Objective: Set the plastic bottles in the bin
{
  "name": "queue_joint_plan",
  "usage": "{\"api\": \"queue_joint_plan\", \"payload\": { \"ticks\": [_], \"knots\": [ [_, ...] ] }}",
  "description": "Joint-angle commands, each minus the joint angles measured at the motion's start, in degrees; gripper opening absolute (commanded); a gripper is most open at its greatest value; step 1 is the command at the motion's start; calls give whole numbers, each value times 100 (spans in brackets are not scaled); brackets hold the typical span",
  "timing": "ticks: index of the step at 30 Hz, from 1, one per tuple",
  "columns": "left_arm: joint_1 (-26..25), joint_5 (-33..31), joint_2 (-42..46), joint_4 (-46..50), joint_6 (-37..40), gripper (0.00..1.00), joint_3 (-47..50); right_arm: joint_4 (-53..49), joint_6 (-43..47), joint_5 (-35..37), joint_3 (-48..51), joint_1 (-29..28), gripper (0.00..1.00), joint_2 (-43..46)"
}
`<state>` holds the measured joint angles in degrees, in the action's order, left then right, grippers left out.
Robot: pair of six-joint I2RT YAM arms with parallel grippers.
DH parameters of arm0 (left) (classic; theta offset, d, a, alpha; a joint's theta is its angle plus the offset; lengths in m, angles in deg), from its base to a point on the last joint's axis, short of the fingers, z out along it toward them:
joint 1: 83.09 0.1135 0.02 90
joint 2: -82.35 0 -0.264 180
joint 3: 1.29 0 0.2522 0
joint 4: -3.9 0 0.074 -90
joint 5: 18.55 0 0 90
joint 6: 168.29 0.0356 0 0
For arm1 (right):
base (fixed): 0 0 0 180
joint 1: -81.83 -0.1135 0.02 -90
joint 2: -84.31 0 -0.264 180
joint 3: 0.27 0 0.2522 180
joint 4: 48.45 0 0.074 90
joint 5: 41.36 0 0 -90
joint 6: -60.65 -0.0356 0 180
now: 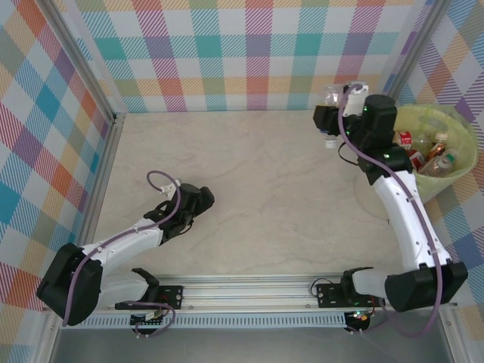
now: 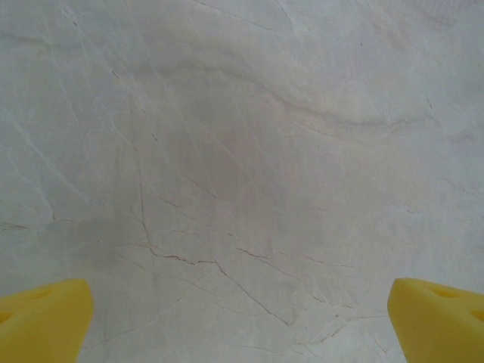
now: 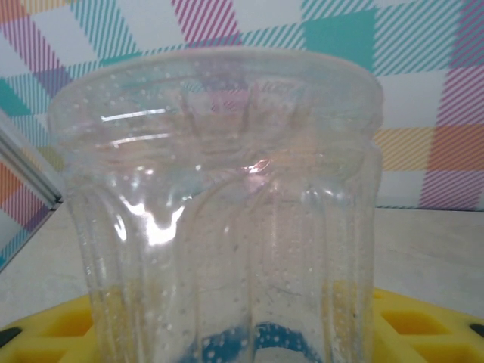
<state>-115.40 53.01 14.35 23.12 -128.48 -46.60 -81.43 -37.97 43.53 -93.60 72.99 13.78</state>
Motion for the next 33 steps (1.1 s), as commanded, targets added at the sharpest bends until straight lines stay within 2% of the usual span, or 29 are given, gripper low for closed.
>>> {"api": "queue_joint_plan", "payload": {
  "ticks": [1, 9, 17, 24, 33],
  "knots": [
    [76, 97, -44, -97, -103, 100, -167, -649, -161, -96, -54, 416, 51, 311],
    [76, 158, -191, -184, -164, 100, -158, -1410, -459, -57, -198, 1345, 52, 364],
    [76, 182, -265, -165, -181, 100, -158, -1633, -711, -29, -493, 1758, 52, -33],
    [76, 148, -216, -132, -201, 100, -122, -1750, -541, 883, -669, 1895, 51, -112],
    [76, 143, -265, -187, -235, 100, -99, -2228, -142, 1430, -911, 2399, 51, -173]
  ]
}}
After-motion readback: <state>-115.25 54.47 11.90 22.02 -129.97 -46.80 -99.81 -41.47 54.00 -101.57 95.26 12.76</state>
